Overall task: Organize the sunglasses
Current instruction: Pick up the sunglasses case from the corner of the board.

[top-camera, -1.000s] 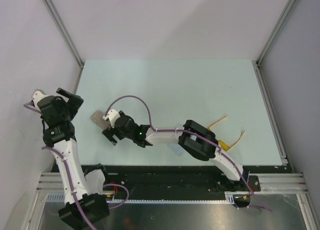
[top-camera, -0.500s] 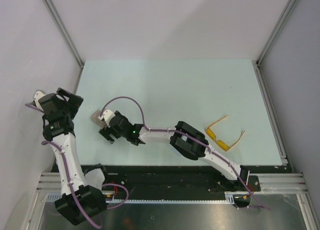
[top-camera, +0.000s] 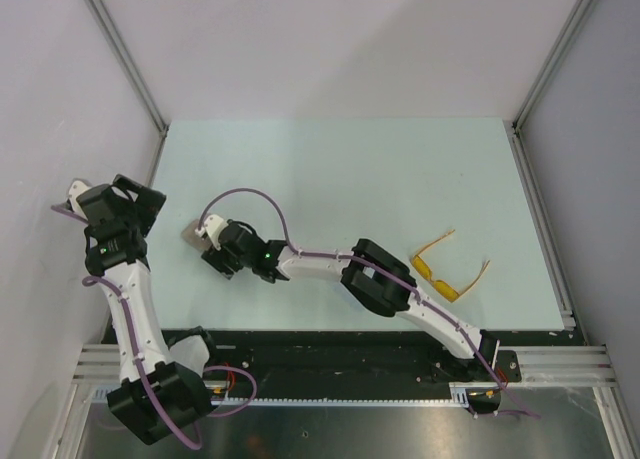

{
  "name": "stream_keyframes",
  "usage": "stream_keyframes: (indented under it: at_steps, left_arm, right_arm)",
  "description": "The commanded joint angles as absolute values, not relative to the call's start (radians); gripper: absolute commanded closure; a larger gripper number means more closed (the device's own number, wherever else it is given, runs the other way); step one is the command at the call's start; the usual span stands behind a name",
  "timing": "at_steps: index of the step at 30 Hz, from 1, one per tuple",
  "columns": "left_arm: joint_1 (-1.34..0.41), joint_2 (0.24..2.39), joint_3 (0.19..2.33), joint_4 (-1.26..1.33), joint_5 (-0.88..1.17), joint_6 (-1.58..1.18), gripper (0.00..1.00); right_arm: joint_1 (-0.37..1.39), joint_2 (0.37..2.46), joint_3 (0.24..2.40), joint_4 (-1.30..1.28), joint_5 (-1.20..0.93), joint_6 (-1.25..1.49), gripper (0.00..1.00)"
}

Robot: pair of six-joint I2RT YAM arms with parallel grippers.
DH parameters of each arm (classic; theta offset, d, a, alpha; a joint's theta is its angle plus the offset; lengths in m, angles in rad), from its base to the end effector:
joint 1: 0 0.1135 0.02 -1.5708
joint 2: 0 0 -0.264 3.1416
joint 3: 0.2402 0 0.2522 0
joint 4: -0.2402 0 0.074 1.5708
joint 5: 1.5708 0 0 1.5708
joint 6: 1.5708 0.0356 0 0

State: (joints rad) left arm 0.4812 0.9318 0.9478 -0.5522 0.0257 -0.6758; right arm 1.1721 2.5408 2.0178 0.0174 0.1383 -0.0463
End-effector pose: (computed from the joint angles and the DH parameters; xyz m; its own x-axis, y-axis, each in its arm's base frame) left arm 0.1784 0.0921 0.3333 -0.0762 -0.7452 -0.6625 -0.6290 0.5515 -0.5480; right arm 0.2280 0.5285 0.1394 -0.1477 -0.4688 -0.8709 -0.8737 0.4745 -0.1072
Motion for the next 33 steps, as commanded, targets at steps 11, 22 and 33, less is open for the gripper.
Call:
stream_keyframes:
  at_steps: [11, 22, 33]
  left_arm:
    - [0.492, 0.942, 0.959, -0.499, 0.119, -0.641, 0.00]
    - [0.453, 1.028, 0.899, -0.404, 0.524, -0.661, 0.00]
    - [0.048, 1.054, 0.799, -0.131, 0.552, -0.753, 0.00]
  right_arm:
    - [1.083, 2.393, 1.944, -0.057, 0.193, -0.032, 0.99]
    - [0.887, 2.042, 1.585, -0.051, 0.088, 0.070, 1.00]
    - [0.804, 1.772, 1.433, -0.172, 0.011, 0.233, 1.00]
